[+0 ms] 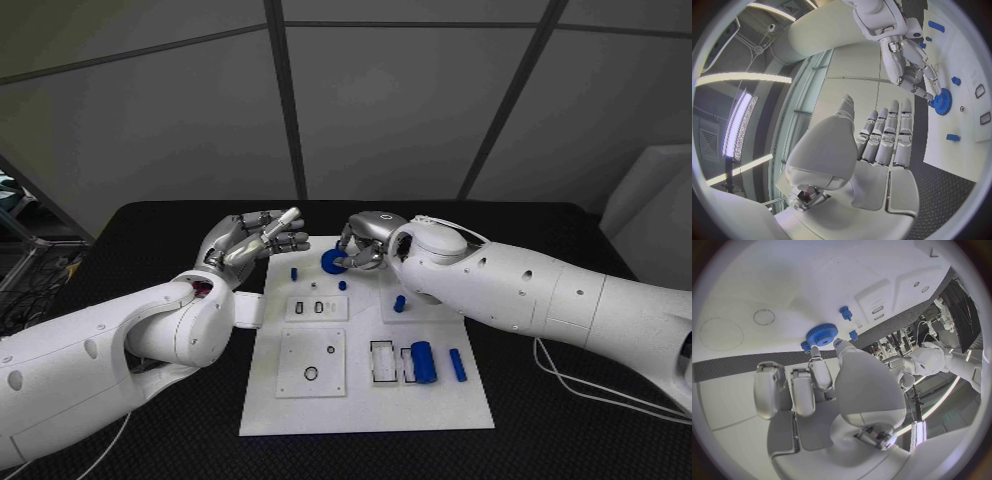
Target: Assemble the parts on the task board
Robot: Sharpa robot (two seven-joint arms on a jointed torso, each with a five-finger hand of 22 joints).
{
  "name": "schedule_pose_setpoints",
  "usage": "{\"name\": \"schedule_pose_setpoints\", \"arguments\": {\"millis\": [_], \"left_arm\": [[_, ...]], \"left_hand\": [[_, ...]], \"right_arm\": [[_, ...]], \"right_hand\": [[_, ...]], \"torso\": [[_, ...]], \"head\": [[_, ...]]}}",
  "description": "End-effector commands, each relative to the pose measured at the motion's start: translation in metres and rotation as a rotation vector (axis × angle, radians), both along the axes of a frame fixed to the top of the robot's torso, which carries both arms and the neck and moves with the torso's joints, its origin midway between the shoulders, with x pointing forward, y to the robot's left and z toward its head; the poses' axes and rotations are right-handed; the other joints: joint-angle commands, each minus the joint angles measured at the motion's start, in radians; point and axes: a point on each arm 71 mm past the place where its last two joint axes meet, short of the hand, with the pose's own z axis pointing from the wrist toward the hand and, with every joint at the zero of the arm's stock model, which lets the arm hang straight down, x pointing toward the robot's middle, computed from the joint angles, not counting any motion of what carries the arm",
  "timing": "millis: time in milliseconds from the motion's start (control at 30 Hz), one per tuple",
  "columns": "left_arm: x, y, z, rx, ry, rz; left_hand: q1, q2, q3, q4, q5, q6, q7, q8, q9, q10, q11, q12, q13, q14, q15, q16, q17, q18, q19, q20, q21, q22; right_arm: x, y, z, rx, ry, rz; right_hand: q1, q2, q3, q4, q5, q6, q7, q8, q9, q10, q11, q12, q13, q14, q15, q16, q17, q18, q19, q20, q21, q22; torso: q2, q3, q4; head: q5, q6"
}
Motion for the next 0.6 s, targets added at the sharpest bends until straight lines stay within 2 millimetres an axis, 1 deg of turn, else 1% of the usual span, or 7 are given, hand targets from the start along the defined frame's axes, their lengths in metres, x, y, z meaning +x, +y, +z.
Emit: {"name": "schedule_pose_setpoints", "arguments": {"millis": [33, 167, 267, 300, 400, 567, 600], "left_arm": [[0.0, 0.0, 0.001, 0.002, -0.009, -0.008], [0.001, 0.003, 0.001, 0.004, -0.009, -0.002], [0.002, 0.005, 0.001, 0.006, -0.008, 0.002], [0.002, 0.005, 0.001, 0.007, -0.008, 0.002], [0.002, 0.006, 0.0, 0.007, -0.007, 0.002], [0.003, 0.007, 0.0, 0.008, -0.006, 0.002], [0.003, 0.006, 0.0, 0.007, -0.006, 0.002]], "left_hand": [[0.002, 0.008, 0.0, -0.006, -0.006, -0.007, 0.022, -0.005, -0.001, -0.005, -0.001, -0.005, 0.0, -0.003, 0.004, -0.005, 0.002, -0.011, -0.001, 0.001, -0.006, -0.001], [0.002, 0.008, 0.0, -0.006, -0.006, -0.007, 0.022, -0.005, -0.001, -0.005, -0.001, -0.005, 0.0, -0.003, 0.004, -0.005, 0.002, -0.011, -0.001, 0.001, -0.006, -0.001], [0.002, 0.008, 0.0, -0.006, -0.006, -0.007, 0.022, -0.005, -0.001, -0.005, -0.001, -0.005, 0.0, -0.003, 0.004, -0.005, 0.002, -0.011, -0.001, 0.001, -0.006, -0.001], [0.002, 0.008, 0.0, -0.006, -0.006, -0.007, 0.022, -0.005, -0.001, -0.005, -0.001, -0.005, 0.0, -0.003, 0.004, -0.005, 0.002, -0.011, -0.001, 0.001, -0.006, -0.001], [0.006, 0.013, 0.002, -0.01, -0.005, -0.007, 0.023, -0.005, -0.001, -0.007, 0.0, -0.007, 0.001, -0.003, 0.005, -0.008, 0.002, -0.011, -0.001, 0.002, -0.006, -0.002], [0.009, 0.015, 0.004, -0.012, -0.004, -0.007, 0.023, -0.004, -0.001, -0.007, 0.0, -0.007, 0.001, -0.002, 0.005, -0.009, 0.003, -0.011, -0.001, 0.002, -0.006, -0.002], [0.009, 0.015, 0.004, -0.012, -0.004, -0.006, 0.022, -0.004, -0.001, -0.007, 0.0, -0.007, 0.001, -0.002, 0.005, -0.009, 0.003, -0.011, -0.001, 0.002, -0.006, -0.002]], "right_arm": [[-0.003, -0.006, 0.01, 0.084, -0.084, 0.004], [-0.009, -0.022, 0.017, 0.148, -0.114, 0.008], [-0.015, -0.042, 0.02, 0.186, -0.097, -0.003], [-0.016, -0.049, 0.02, 0.19, -0.083, -0.006], [-0.019, -0.077, 0.019, 0.206, -0.021, -0.029], [-0.021, -0.124, 0.019, 0.25, 0.053, -0.082], [-0.022, -0.135, 0.02, 0.259, 0.062, -0.09]], "right_hand": [[0.016, -0.002, 0.002, -0.01, 0.013, 0.001, 0.001, -0.008, -0.001, 0.006, 0.0, 0.005, 0.003, 0.084, 0.003, 0.003, 0.157, -0.009, 0.003, 0.001, 0.003, 0.101], [0.032, -0.008, 0.01, -0.018, 0.03, 0.002, 0.001, -0.013, -0.002, 0.003, 0.0, 0.001, 0.0, 0.083, 0.003, 0.0, 0.151, -0.008, 0.001, 0.001, 0.001, 0.098], [0.038, -0.015, 0.012, -0.022, 0.029, 0.01, 0.0, -0.012, -0.002, 0.001, -0.001, -0.002, -0.002, 0.082, 0.002, -0.002, 0.147, -0.007, -0.003, 0.001, -0.001, 0.094], [0.041, -0.018, 0.012, -0.023, 0.024, 0.013, -0.001, -0.012, -0.001, 0.0, -0.002, -0.004, -0.003, 0.081, 0.002, -0.004, 0.144, -0.006, -0.005, 0.001, -0.003, 0.091], [0.061, -0.041, 0.008, -0.036, -0.033, 0.026, -0.004, -0.011, 0.0, -0.013, -0.004, -0.025, -0.022, 0.074, -0.001, -0.018, 0.116, 0.001, -0.03, -0.001, -0.019, 0.058], [0.099, -0.064, -0.003, -0.057, -0.049, 0.023, -0.005, -0.019, -0.002, -0.017, -0.006, -0.034, -0.027, 0.072, -0.003, -0.025, 0.105, 0.005, -0.041, -0.003, -0.027, 0.045], [0.112, -0.066, -0.006, -0.064, -0.054, 0.024, -0.007, -0.02, -0.003, -0.016, -0.008, -0.033, -0.026, 0.072, -0.004, -0.025, 0.105, 0.005, -0.042, -0.004, -0.028, 0.044]], "torso": [[0.0, 0.0004, -0.0027], [-0.001, 0.0014, -0.0056], [-0.002, 0.0015, -0.0079], [-0.003, 0.0017, -0.0088], [-0.006, 0.003, -0.0138], [-0.009, 0.0041, -0.0181], [-0.011, 0.0037, -0.0169]], "head": [[0.003, 0.001], [0.003, 0.004], [0.002, 0.005], [0.003, 0.005], [0.008, 0.004], [0.009, 0.005], [0.004, 0.006]]}}
